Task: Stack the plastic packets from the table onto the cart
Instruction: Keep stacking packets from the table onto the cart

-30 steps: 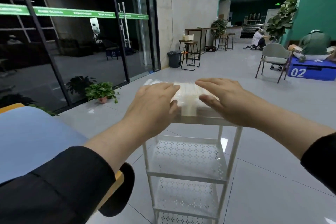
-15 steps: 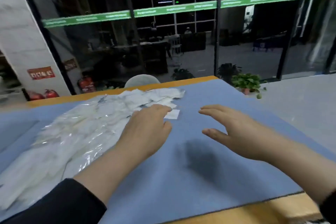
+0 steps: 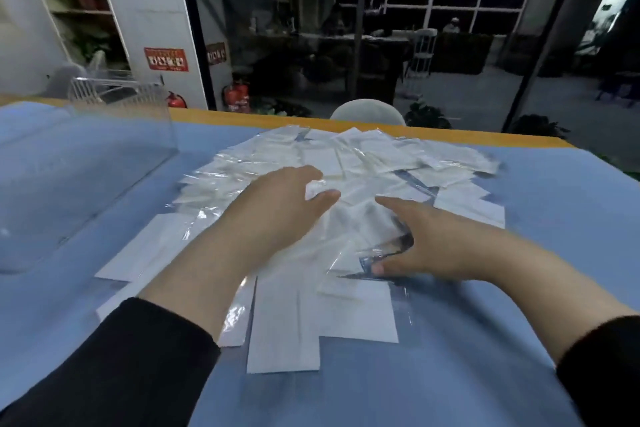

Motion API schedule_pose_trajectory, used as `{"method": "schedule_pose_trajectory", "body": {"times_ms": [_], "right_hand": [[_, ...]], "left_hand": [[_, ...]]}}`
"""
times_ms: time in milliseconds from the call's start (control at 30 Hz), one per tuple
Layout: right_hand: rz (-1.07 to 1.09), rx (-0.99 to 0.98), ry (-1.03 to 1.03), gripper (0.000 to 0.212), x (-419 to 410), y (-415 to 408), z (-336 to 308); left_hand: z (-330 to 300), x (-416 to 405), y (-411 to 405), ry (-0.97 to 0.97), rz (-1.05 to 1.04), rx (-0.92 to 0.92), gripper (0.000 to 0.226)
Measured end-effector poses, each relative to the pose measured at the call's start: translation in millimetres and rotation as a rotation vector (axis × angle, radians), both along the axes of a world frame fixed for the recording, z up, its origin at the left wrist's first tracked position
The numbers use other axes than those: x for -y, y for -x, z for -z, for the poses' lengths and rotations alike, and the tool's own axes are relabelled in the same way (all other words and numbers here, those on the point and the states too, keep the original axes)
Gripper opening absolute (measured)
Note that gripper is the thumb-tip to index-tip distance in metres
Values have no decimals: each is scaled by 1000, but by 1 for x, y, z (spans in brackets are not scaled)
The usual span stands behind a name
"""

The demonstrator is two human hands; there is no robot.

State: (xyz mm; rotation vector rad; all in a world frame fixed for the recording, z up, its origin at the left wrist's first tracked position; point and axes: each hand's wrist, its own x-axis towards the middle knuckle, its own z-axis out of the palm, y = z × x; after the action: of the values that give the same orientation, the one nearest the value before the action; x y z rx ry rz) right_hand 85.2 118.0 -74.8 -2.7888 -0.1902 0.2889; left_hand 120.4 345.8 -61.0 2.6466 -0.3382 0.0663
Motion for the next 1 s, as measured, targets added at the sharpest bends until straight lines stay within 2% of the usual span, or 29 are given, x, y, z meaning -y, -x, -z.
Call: {"method": "schedule_pose_trajectory", "body": {"times_ms": [67,167,333,400,500,633,767,900,1000], "right_hand": [[26,9,-4,109,0,-1,6],[36,91,18,100,-5,0,6],[-39,278,57,74,-15,7,14],[-9,253,-64,73,-14,8,17],[44,154,-387,70,-13,8,17],[181,114,-651,50,-19,-4,17],[378,162,-649,39,-29,-24,9],[468,115,-650,52,-46,-48,2],[512,146,-647,51,-55,-58,9]], "left_hand": [[3,-1,1,-42,41,-51,62],[5,0,5,-219,117,-118,79],[1,3,13,-311,165,-185,88],[2,5,14,-320,163,-179,86],[4,8,14,-290,170,-185,84],[7,9,10,-285,179,-205,86],[4,8,8,-271,179,-195,78],[4,7,7,-250,161,-170,68],[7,7,5,-220,153,-135,42]]}}
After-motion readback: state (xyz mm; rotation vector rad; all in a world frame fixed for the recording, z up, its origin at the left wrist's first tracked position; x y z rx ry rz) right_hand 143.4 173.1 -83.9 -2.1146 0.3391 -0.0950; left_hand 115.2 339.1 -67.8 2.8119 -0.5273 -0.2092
